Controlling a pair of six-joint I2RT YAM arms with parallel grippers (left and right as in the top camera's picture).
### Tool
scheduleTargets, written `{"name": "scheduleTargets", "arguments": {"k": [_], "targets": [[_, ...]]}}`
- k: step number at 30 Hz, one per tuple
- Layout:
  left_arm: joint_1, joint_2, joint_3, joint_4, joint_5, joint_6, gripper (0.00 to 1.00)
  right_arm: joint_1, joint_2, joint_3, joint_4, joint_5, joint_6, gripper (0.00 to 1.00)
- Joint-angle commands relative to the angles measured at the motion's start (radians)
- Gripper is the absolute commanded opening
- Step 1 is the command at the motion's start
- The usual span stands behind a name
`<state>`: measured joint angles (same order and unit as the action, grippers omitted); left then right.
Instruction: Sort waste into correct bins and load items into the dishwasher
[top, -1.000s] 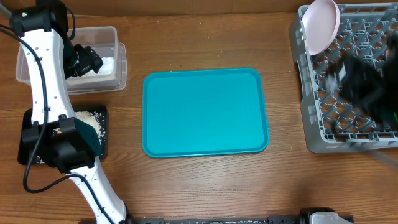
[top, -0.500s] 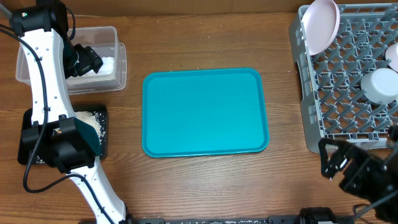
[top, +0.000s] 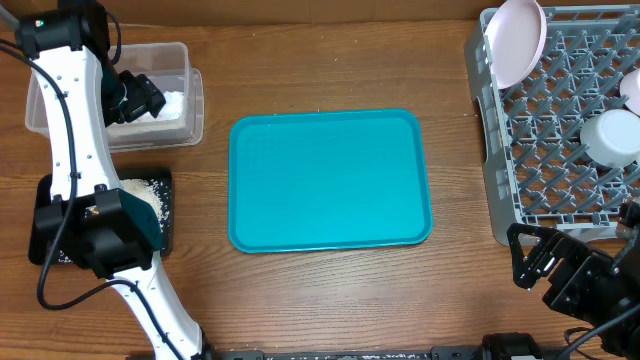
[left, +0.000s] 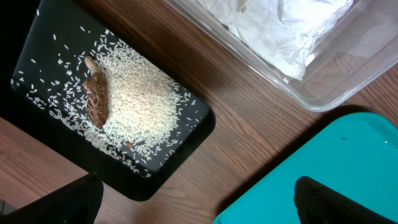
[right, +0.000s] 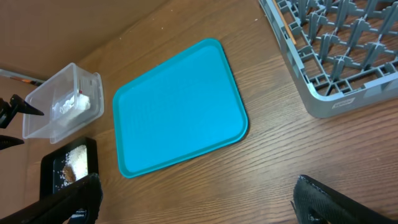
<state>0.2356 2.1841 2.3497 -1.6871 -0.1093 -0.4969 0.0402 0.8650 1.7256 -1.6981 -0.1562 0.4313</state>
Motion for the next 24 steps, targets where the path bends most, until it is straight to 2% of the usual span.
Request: {"name": "scheduleTargets", "arguments": {"k": [1,5,10,15,24], "targets": [[0.0,-0.019,0.006,-0.002,-0.002,0.011,1.0,0.005,-0.005,-0.004,0.006,0.035,-0.013,1.0],[0.0,-0.018,0.006,-0.002,-0.002,0.011,1.0,-0.023,-0.048,-0.019,0.016,0.077,-0.019,1.0],[0.0,-0.019,0.006,-0.002,-0.002,0.011,1.0,-0.06,-0.172,-0.157,0.127,0.072,-0.019,1.0],[0.0,-0.019,0.006,-0.002,-0.002,0.011,1.0,-0.063,-0.36,-0.459,0.363,0.042,-0.019,1.0],[0.0,-0.018,0.006,-0.002,-0.002,0.011,1.0,-0.063,-0.657,-1.125,0.988,-0.122,-0.018,1.0]]}}
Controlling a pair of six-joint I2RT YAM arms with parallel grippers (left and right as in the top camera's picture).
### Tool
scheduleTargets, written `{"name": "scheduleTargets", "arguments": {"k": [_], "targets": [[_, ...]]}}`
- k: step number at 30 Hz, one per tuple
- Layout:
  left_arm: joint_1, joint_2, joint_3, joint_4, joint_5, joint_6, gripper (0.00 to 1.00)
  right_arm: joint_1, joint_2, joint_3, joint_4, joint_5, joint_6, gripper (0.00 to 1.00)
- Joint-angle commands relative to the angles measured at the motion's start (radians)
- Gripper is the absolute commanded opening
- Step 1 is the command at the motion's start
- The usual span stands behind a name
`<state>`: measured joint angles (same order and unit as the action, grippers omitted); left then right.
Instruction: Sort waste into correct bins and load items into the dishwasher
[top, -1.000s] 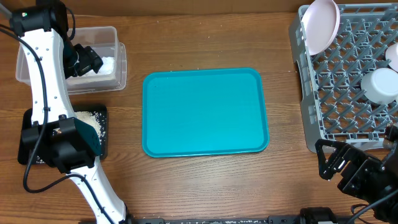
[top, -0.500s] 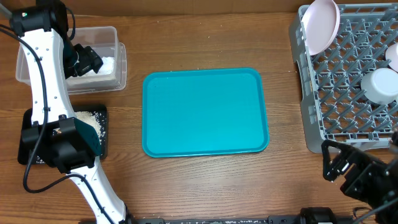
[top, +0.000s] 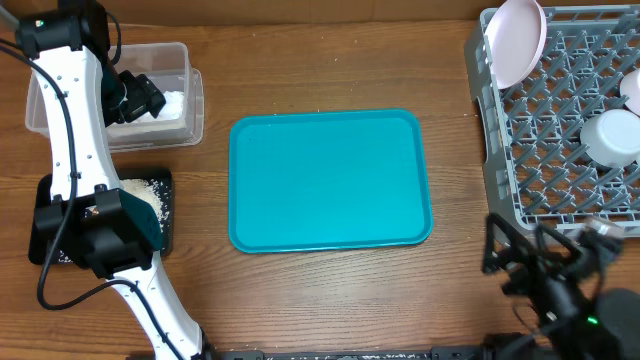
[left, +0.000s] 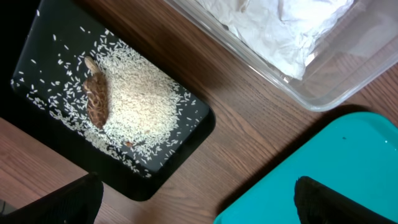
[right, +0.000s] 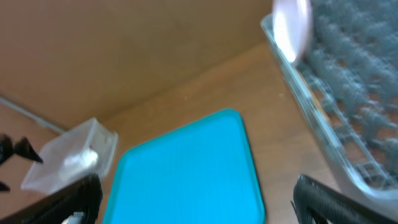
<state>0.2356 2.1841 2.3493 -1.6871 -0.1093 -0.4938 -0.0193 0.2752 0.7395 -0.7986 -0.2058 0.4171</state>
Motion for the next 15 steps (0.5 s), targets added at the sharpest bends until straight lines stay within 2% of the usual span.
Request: {"name": "scheduleTargets", "arguments": {"k": [1,3,6,11,15], "targets": [[0.0,-0.018,0.007,-0.002,-0.002,0.008,1.0,-0.003,-0.095,-0.208,0.165,-0.091,-0.004,1.0],[0.0,-0.018,0.007,-0.002,-0.002,0.008,1.0,0.002,-0.167,-0.369,0.352,-0.135,0.003,1.0],[0.0,-0.018,0.007,-0.002,-0.002,0.008,1.0,0.014,-0.232,-0.486,0.494,-0.135,0.002,1.0],[0.0,-0.019,0.007,-0.002,-0.002,0.008,1.0,0.017,-0.272,-0.603,0.642,-0.074,0.002,1.0],[0.0,-0.019,0.007,-0.002,-0.002,0.008,1.0,0.017,-0.272,-0.652,0.699,0.006,0.002,1.0]]}}
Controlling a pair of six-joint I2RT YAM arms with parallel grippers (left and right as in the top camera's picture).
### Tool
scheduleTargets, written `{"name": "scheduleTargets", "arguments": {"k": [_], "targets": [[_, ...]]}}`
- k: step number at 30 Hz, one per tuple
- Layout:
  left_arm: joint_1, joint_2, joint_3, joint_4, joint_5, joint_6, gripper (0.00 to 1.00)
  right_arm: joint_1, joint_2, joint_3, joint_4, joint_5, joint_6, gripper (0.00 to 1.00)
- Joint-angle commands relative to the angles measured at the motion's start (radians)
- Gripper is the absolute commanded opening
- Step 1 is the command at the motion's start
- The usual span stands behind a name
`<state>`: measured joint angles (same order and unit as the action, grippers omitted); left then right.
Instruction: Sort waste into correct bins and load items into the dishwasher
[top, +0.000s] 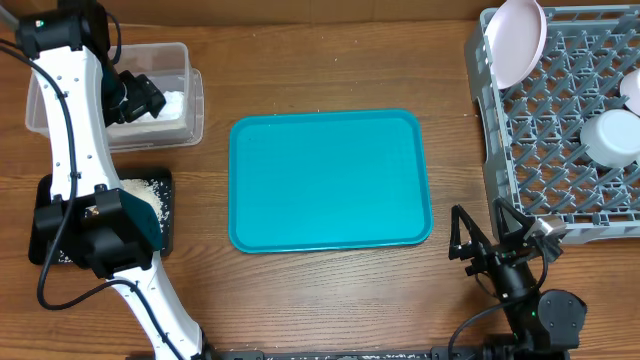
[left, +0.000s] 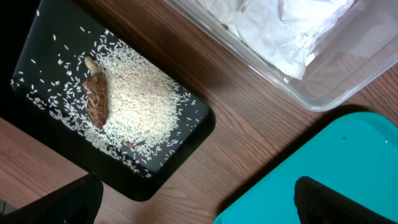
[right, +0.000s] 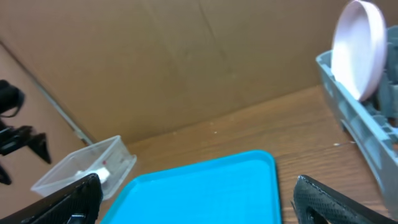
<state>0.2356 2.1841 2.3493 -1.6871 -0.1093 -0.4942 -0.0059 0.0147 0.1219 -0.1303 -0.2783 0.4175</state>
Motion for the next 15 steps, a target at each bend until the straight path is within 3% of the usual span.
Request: {"name": "scheduleTargets", "arguments": {"k": [1,6,10,15], "targets": [[0.0,-0.019,0.007,-0.002,-0.002,0.008,1.0,0.003,-0.012,-0.045,0.045,0.095,0.002,1.0],[0.0,-0.019,0.007,-0.002,-0.002,0.008,1.0,0.004,-0.012,-0.109,0.114,0.217,0.002,1.0],[0.0,-0.018,0.007,-0.002,-0.002,0.008,1.0,0.004,-0.012,-0.114,0.061,0.296,-0.016,1.0],[0.0,-0.018,0.007,-0.002,-0.002,0.008,1.0,0.005,-0.012,-0.114,0.046,0.285,-0.27,1.0]]}}
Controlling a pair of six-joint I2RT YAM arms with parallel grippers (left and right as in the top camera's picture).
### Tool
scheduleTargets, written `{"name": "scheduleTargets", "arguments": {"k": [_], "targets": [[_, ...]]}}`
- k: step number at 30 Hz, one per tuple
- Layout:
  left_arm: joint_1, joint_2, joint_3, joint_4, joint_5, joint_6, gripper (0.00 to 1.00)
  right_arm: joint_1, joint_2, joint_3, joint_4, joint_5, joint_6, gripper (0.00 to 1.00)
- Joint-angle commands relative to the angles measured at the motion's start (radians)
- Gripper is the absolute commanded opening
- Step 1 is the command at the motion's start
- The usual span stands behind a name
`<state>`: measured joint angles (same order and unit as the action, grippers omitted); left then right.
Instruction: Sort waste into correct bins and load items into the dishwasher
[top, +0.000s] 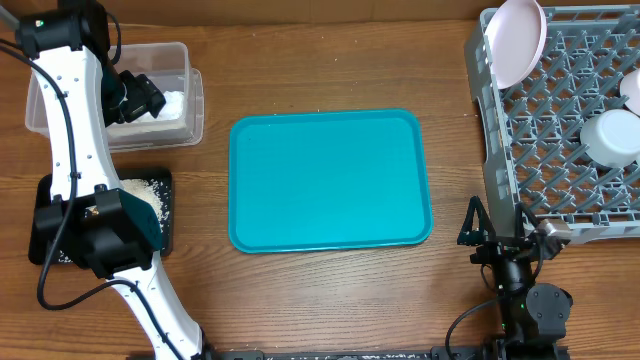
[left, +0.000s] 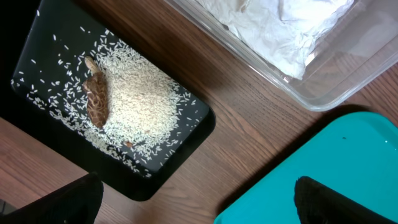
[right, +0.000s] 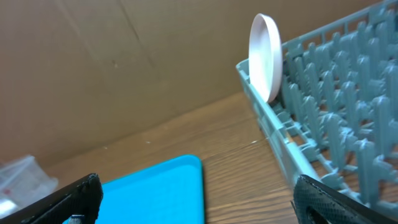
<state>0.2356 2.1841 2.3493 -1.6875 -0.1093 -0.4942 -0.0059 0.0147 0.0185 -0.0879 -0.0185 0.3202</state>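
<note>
The teal tray lies bare in the middle of the table. A see-through bin holds crumpled white paper. Beside it a black tray carries rice and a brown food scrap. The grey dish rack holds a pink plate and a white cup. My left gripper hangs open over the bin. My right gripper stands open off the tray's front right corner, nothing between its fingers.
A brown cardboard wall backs the table. The rack's near corner stands close to my right gripper. My left arm's white links reach across the black tray and the bin.
My right gripper has shifted a little to the right and turned toward the rack, so the pink plate and rack wall fill its view. The left arm has not moved.
My right gripper was open low at the table's front right corner, looking down on the tray. Later it stood nearer the tray's front right corner, facing the back wall, and now it faces the rack. The left gripper stayed open above the bin throughout.
</note>
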Motion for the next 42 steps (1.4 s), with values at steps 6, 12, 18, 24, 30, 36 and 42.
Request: {"name": "scheduleTargets", "arguments": {"k": [6,12,18,24,30,36,42], "targets": [[0.0,-0.018,0.007,-0.002,-0.002,0.008,1.0,0.005,-0.012,-0.011,0.003,0.024,-0.241,1.0],[0.0,-0.018,0.007,-0.002,-0.002,0.008,1.0,0.006,-0.012,-0.011,0.004,0.018,-0.216,1.0],[0.0,-0.018,0.007,-0.002,-0.002,0.008,1.0,0.006,-0.012,-0.011,0.004,0.018,-0.216,1.0],[0.0,-0.019,0.007,-0.002,-0.002,0.008,1.0,0.006,-0.012,-0.011,0.004,0.018,-0.216,1.0],[0.0,-0.018,0.007,-0.002,-0.002,0.008,1.0,0.006,-0.012,-0.011,0.004,0.018,-0.216,1.0],[0.0,-0.019,0.007,-0.002,-0.002,0.008,1.0,0.006,-0.012,-0.011,0.004,0.018,-0.216,1.0],[0.0,-0.017,0.007,-0.002,-0.002,0.008,1.0,0.006,-0.012,-0.011,0.004,0.018,-0.216,1.0]]}}
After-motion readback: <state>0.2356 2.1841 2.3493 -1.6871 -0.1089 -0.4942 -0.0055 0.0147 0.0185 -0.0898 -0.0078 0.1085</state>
